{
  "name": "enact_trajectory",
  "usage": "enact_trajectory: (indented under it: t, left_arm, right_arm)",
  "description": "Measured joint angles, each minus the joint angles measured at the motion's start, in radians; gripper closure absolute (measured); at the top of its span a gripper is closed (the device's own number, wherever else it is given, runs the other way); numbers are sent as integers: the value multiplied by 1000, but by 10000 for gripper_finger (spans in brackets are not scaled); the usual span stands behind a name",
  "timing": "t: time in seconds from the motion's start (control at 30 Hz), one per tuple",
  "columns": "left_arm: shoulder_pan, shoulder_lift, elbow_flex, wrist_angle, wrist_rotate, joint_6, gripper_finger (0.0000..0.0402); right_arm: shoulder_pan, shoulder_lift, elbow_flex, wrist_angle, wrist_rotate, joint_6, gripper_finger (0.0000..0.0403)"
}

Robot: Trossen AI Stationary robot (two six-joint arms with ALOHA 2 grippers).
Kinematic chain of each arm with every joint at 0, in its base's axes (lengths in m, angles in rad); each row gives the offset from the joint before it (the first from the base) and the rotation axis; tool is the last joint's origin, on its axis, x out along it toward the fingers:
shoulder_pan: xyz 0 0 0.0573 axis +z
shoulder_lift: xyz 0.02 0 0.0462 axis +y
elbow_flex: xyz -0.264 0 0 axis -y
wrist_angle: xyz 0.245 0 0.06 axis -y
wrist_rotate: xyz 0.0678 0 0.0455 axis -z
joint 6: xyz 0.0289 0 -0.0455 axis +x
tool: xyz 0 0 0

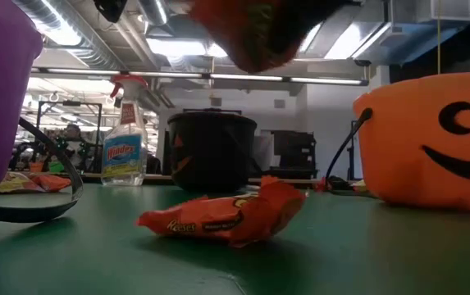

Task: Sort candy
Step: Put the orange candy into the orange bucket

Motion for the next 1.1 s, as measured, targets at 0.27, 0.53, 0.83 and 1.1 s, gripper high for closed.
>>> enact_trajectory:
  t: [0.27,0.53,0.83,1.1]
  left_arm:
    - [0,0,0,0,0,0,273]
    - [-2,0,0,-1,1,0,273]
    - [-11,0,0,1,0,0,273]
    - [-11,0,0,1,0,0,273]
  right_arm:
    - [0,-12,6,-197,5,162,398]
    - [14,-68,6,-302,22,244,398]
    - [14,-245,4,-352,164,274,398]
    - [23,-377,3,-400,224,296,398]
